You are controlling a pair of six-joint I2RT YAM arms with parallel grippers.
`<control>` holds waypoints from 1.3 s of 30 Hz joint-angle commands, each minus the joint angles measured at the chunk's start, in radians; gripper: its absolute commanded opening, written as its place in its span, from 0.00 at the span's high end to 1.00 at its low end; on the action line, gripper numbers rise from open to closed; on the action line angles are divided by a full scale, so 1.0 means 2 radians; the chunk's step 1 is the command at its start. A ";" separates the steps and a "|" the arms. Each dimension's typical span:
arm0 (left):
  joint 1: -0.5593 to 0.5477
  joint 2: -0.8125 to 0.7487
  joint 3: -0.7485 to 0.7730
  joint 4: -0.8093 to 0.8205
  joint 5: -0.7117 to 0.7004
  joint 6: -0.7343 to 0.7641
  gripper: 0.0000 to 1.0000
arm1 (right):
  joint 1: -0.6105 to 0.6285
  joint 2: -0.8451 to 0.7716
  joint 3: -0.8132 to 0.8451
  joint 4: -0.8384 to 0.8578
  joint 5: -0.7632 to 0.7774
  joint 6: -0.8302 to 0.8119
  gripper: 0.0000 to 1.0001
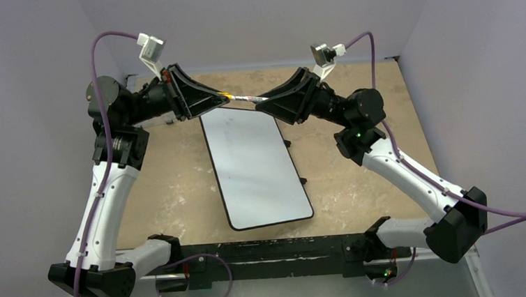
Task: Write a sentence on the whiteboard
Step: Open the pen cap from the whiteboard marker.
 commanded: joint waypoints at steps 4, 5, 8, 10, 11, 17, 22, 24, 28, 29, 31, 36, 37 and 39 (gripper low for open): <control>0.001 0.002 -0.004 0.021 0.013 -0.004 1.00 | 0.001 0.007 0.034 0.033 -0.024 0.013 0.67; 0.001 0.001 -0.004 0.021 0.012 -0.005 1.00 | 0.000 0.009 0.034 0.033 -0.025 0.012 0.68; 0.001 0.004 -0.002 0.022 0.013 -0.005 1.00 | 0.001 0.011 0.034 0.035 -0.026 0.014 0.70; 0.001 0.006 -0.001 0.022 0.013 -0.005 1.00 | 0.001 0.012 0.035 0.039 -0.027 0.016 0.71; 0.001 0.007 -0.001 0.022 0.013 -0.005 1.00 | 0.001 0.013 0.035 0.041 -0.027 0.017 0.71; 0.001 0.010 -0.004 0.024 0.014 -0.006 1.00 | 0.000 0.019 0.037 0.050 -0.027 0.024 0.72; 0.001 0.009 -0.008 0.027 0.012 -0.009 1.00 | 0.000 0.024 0.040 0.051 -0.026 0.024 0.74; 0.001 0.009 -0.009 0.029 0.011 -0.011 1.00 | 0.001 0.026 0.041 0.052 -0.025 0.025 0.74; 0.001 0.007 -0.014 0.034 0.011 -0.014 1.00 | 0.001 0.030 0.042 0.059 -0.025 0.030 0.77; 0.001 0.008 -0.014 0.034 0.012 -0.014 1.00 | 0.001 0.030 0.041 0.060 -0.025 0.031 0.80; 0.001 0.007 -0.016 0.034 0.012 -0.014 1.00 | 0.001 0.030 0.041 0.061 -0.024 0.032 0.90; 0.001 0.006 -0.016 0.035 0.013 -0.014 1.00 | 0.001 0.029 0.034 0.074 -0.024 0.035 1.00; 0.001 0.006 -0.016 0.035 0.013 -0.015 1.00 | 0.001 0.027 0.033 0.075 -0.023 0.035 1.00; 0.001 0.006 -0.016 0.034 0.014 -0.013 1.00 | 0.002 0.025 0.031 0.075 -0.021 0.035 1.00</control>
